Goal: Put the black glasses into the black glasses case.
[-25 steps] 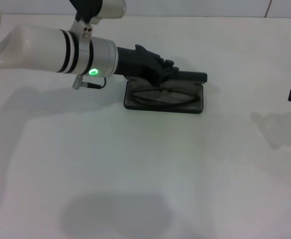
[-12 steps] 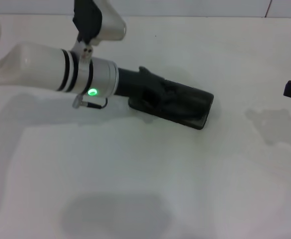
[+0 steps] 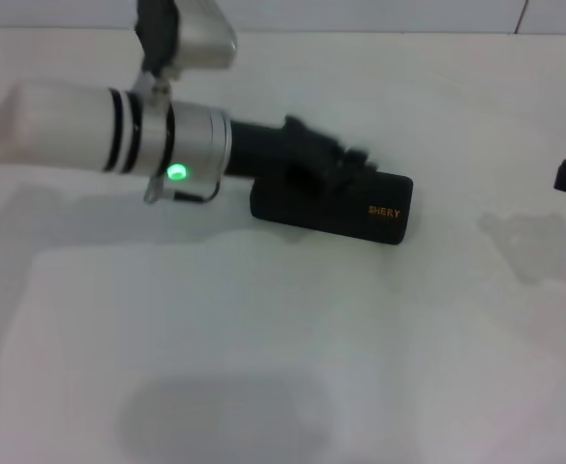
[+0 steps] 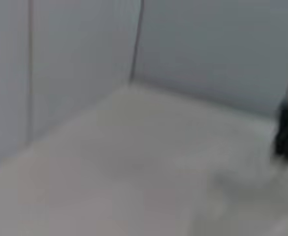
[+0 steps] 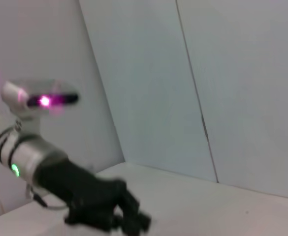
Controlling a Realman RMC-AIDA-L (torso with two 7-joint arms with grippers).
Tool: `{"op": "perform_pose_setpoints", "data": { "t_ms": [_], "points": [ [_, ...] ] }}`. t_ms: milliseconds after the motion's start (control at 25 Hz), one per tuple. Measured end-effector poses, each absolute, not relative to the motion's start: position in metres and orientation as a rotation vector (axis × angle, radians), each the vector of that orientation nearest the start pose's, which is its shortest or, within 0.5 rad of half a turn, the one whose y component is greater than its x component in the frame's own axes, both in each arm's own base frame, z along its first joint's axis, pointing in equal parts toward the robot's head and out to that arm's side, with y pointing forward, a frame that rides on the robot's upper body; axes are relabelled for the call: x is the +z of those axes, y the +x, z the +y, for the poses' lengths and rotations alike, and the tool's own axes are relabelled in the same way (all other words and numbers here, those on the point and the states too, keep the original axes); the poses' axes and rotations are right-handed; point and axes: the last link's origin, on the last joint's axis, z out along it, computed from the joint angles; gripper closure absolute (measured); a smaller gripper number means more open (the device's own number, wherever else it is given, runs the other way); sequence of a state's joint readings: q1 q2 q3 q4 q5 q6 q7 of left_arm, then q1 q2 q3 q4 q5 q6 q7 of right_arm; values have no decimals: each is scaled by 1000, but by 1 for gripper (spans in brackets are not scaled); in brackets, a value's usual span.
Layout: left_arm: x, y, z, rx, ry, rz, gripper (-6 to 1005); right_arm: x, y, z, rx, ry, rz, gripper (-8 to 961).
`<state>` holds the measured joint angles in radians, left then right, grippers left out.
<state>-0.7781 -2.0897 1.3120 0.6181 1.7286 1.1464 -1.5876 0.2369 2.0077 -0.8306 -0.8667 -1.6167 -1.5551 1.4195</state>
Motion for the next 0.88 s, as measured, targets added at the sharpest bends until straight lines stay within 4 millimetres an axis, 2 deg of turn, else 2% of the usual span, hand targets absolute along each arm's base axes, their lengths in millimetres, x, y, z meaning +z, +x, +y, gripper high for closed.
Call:
{"op": "perform_pose_setpoints", "data": {
  "t_ms": [80,200,280,400,520,760,880],
  "points": [
    [-60,-137,379,-643,-2896,-404,771,74,300,291,822,-2448,611,772],
    [-22,-130,363,-901,-2871,-323,766,77,294,290,842,-2488,575,770],
    [0,-133,351,-1041,-2842,-214,763,79,289,290,863,-2521,549,769],
    [21,-149,332,-1196,-2775,-63,730,78,279,286,913,-2579,500,767],
    [27,-166,323,-1236,-2751,-92,638,77,265,279,985,-2649,424,765],
    [37,-199,311,-1225,-2809,-221,447,80,237,267,1169,-2740,222,579],
    [43,-206,305,-1233,-2837,-237,343,80,228,266,1220,-2769,156,434]
  ]
}}
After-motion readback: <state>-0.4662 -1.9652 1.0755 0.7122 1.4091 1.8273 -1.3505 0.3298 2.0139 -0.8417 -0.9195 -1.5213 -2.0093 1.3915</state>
